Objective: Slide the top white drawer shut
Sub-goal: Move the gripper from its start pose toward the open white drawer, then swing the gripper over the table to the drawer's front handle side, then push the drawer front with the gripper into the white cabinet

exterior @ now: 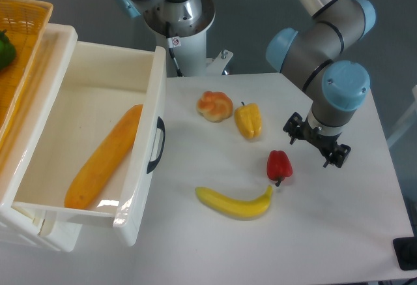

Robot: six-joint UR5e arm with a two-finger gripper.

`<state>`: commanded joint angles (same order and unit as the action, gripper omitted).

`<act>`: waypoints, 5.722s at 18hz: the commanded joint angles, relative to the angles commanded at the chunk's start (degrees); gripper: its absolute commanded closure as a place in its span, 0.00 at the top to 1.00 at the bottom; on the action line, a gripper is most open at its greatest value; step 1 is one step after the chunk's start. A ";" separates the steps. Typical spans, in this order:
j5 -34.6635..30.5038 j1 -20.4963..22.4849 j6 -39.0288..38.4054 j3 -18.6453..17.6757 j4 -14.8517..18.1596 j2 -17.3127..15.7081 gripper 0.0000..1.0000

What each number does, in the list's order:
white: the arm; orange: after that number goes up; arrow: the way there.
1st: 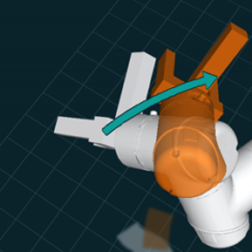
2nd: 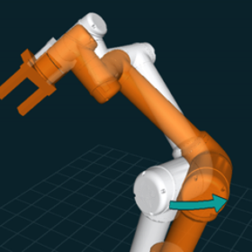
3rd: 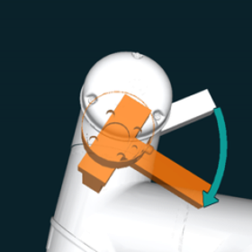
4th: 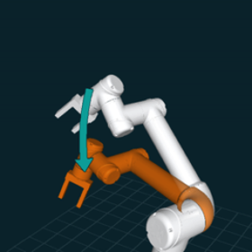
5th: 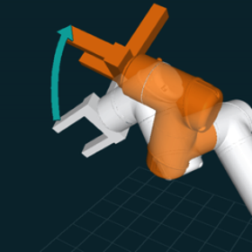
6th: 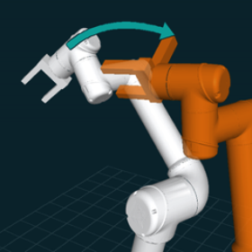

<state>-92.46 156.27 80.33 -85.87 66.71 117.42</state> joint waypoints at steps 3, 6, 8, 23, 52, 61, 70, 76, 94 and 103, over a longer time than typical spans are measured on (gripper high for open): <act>0.00 0.09 0.18 0.00 0.00 0.00 1.00; 0.26 -0.17 -0.26 -0.17 0.09 0.44 1.00; 0.87 0.00 -0.26 -2.71 -0.17 0.27 1.00; 5.10 -2.64 -18.96 -7.03 1.05 -0.17 0.32; 33.92 -12.57 -40.08 -3.52 17.84 -8.26 0.09; 34.63 -13.36 -39.99 -3.78 20.74 -10.37 0.09; 34.72 -15.38 -40.60 -3.69 22.94 -12.30 0.09; 34.72 -17.49 -40.96 -4.04 22.94 -12.74 0.09; 34.28 -26.10 -49.56 -3.95 19.44 -10.81 0.10; 34.28 -28.12 -51.85 -2.90 18.02 -9.58 0.10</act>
<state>-58.18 128.15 28.48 -88.77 84.73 107.84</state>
